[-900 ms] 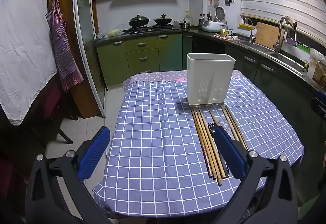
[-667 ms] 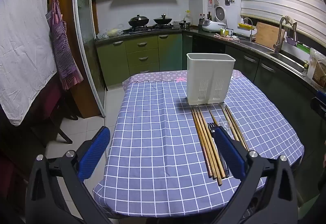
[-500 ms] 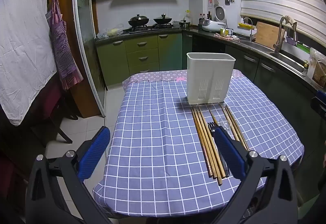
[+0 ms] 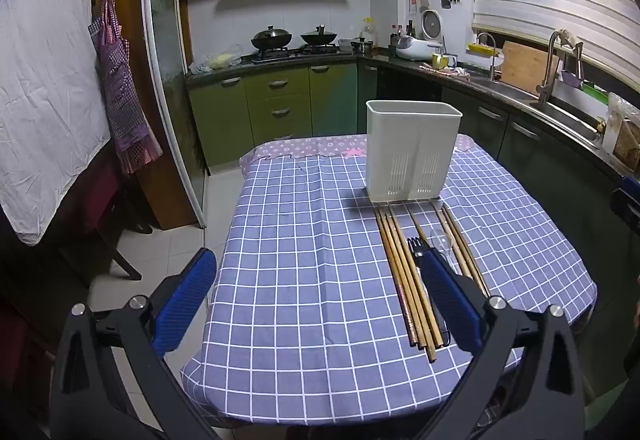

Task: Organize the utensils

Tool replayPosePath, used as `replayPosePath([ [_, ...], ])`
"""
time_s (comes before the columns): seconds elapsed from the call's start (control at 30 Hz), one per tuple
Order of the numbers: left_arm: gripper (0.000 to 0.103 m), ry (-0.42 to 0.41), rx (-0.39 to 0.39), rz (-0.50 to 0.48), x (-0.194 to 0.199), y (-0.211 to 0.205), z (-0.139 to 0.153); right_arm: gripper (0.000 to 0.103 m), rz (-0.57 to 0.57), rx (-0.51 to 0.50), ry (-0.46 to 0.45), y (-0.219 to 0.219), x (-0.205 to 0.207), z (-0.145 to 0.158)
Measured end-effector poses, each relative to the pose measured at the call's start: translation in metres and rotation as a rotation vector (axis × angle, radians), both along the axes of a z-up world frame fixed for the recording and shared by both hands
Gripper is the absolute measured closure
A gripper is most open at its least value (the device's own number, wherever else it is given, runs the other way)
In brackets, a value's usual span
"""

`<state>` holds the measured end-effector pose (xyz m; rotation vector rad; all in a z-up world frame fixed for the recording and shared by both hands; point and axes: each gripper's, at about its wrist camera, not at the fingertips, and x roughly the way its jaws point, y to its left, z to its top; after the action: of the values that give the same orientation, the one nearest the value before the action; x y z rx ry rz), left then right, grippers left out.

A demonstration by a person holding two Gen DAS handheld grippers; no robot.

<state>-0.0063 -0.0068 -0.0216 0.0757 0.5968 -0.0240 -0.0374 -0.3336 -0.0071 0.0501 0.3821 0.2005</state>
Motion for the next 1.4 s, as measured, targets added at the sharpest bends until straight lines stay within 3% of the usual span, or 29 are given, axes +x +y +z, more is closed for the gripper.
replayPosePath([
  [0.5, 0.006, 0.015, 0.027, -0.004, 0.008, 0.002, 0.008, 0.004, 0.001, -0.001, 0.004, 0.004, 0.001, 0.000],
  [0.67, 0.006, -0.020, -0.022, -0.004, 0.007, 0.003, 0.009, 0.004, 0.001, 0.000, 0.004, 0.004, 0.001, -0.001],
  [0.9, 0.006, 0.016, 0.009, -0.010, 0.011, 0.001, 0.007, 0.004, 0.003, 0.001, 0.014, 0.003, 0.003, -0.005],
  [1.13, 0.006, 0.089, 0.022, -0.030, 0.031, -0.005, -0.003, 0.004, -0.007, -0.033, 0.083, 0.000, 0.023, -0.016],
  [1.3, 0.006, 0.220, -0.005, -0.087, 0.063, -0.024, -0.011, 0.004, -0.038, -0.087, 0.154, -0.011, 0.056, -0.029],
  [1.4, 0.006, 0.282, -0.042, -0.118, 0.088, -0.043, -0.016, 0.004, -0.048, -0.115, 0.242, -0.019, 0.084, -0.038],
])
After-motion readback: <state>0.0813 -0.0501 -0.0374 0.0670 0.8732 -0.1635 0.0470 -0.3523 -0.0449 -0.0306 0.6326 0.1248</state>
